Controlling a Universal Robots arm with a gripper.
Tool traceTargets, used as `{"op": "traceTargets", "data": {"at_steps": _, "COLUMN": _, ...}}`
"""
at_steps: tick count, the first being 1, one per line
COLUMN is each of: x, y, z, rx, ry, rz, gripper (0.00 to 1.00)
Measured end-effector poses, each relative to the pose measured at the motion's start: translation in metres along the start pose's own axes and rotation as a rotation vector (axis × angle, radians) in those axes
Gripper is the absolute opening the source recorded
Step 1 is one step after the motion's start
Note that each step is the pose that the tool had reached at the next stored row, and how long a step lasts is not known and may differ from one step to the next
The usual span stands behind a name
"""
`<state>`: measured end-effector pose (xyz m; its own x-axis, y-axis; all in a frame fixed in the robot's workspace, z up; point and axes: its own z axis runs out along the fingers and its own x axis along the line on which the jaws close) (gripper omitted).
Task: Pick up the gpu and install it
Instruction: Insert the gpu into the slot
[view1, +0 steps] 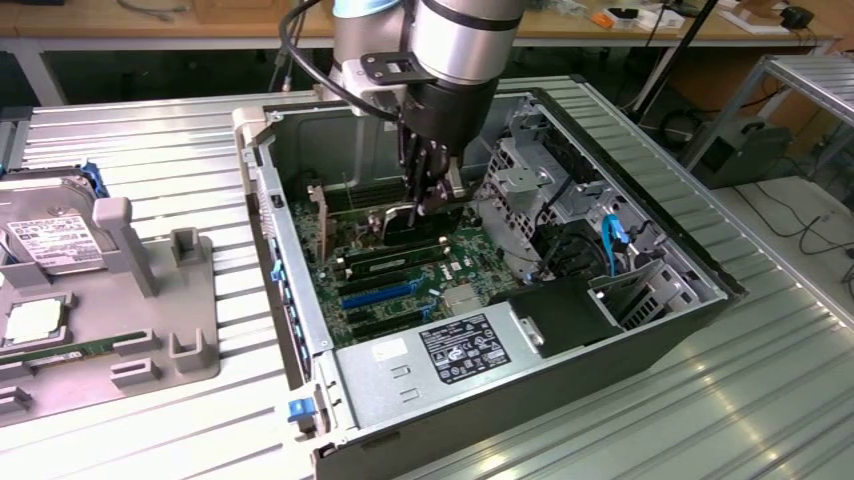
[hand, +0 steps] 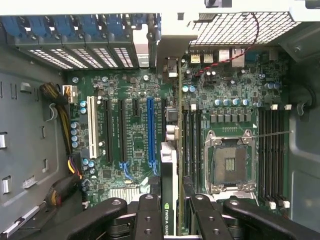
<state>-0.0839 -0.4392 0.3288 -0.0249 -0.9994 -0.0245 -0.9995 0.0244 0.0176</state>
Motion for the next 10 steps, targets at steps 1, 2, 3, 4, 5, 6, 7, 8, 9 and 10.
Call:
{"op": "traceTargets", "data": {"at_steps": 1, "x": 0.0000, "y": 0.0000, "z": 0.0011, "rx": 0.0000, "ry": 0.0001, "rz": 0.000, "gripper": 0.27}}
{"op": "traceTargets", "data": {"at_steps": 2, "x": 0.0000, "y": 0.0000, "z": 0.0013, "rx": -0.0001, "ry": 0.0003, "rz": 0.000, "gripper": 0.27}}
{"op": "traceTargets", "data": {"at_steps": 3, "x": 0.0000, "y": 0.0000, "z": 0.0013, "rx": -0.0001, "ry": 0.0006, "rz": 0.000, "gripper": 0.27}}
{"op": "traceTargets", "data": {"at_steps": 4, "x": 0.0001, "y": 0.0000, "z": 0.0014, "rx": 0.0000, "ry": 0.0005, "rz": 0.000, "gripper": 0.27}}
{"op": "traceTargets", "data": {"at_steps": 5, "x": 0.0000, "y": 0.0000, "z": 0.0015, "rx": 0.0000, "ry": 0.0003, "rz": 0.000, "gripper": 0.27}}
{"op": "traceTargets", "data": {"at_steps": 6, "x": 0.0001, "y": 0.0000, "z": 0.0015, "rx": 0.0001, "ry": 0.0002, "rz": 0.000, "gripper": 0.27}}
{"op": "traceTargets", "data": {"at_steps": 7, "x": 0.0004, "y": 0.0001, "z": 0.0017, "rx": 0.0002, "ry": 0.0000, "rz": 0.000, "gripper": 0.27}}
{"op": "traceTargets", "data": {"at_steps": 8, "x": 0.0006, "y": 0.0000, "z": 0.0017, "rx": 0.0002, "ry": 0.0001, "rz": 0.000, "gripper": 0.27}}
{"op": "traceTargets", "data": {"at_steps": 9, "x": 0.0009, "y": -0.0001, "z": 0.0018, "rx": 0.0001, "ry": 0.0003, "rz": 0.000, "gripper": 0.27}}
{"op": "traceTargets", "data": {"at_steps": 10, "x": 0.0028, "y": -0.0001, "z": 0.0019, "rx": 0.0001, "ry": 0.0003, "rz": 0.000, "gripper": 0.27}}
